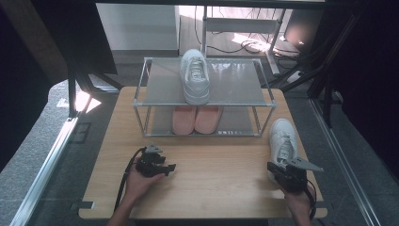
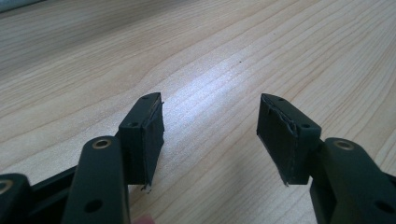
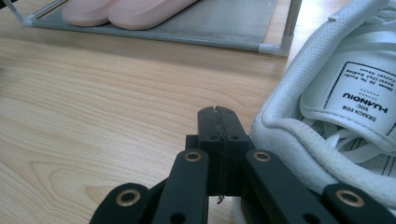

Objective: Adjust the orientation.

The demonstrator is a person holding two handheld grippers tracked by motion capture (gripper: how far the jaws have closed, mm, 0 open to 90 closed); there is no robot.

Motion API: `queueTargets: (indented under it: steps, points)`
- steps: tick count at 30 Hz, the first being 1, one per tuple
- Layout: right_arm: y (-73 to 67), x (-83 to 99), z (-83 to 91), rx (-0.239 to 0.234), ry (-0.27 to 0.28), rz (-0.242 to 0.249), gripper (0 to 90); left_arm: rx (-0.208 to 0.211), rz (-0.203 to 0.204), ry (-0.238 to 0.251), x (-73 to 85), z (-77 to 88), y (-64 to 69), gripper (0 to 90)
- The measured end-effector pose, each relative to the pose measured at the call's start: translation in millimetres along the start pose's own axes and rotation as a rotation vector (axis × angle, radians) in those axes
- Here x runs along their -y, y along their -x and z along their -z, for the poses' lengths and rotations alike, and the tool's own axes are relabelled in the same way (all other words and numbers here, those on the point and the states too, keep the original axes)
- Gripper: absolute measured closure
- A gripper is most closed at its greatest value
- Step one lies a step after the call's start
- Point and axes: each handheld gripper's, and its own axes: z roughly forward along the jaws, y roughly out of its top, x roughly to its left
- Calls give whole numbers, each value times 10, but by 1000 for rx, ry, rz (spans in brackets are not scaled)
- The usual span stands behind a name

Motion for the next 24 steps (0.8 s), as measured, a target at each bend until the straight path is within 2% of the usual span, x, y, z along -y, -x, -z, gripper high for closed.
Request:
queueTargets:
  steps: [12, 24]
  points:
    - [24, 28, 32, -2, -2, -8, 900, 5, -3, -3, 1, -10, 7, 418]
    - [98, 98, 137, 13, 7, -34, 900, 7, -6, -10, 4, -28, 15, 418]
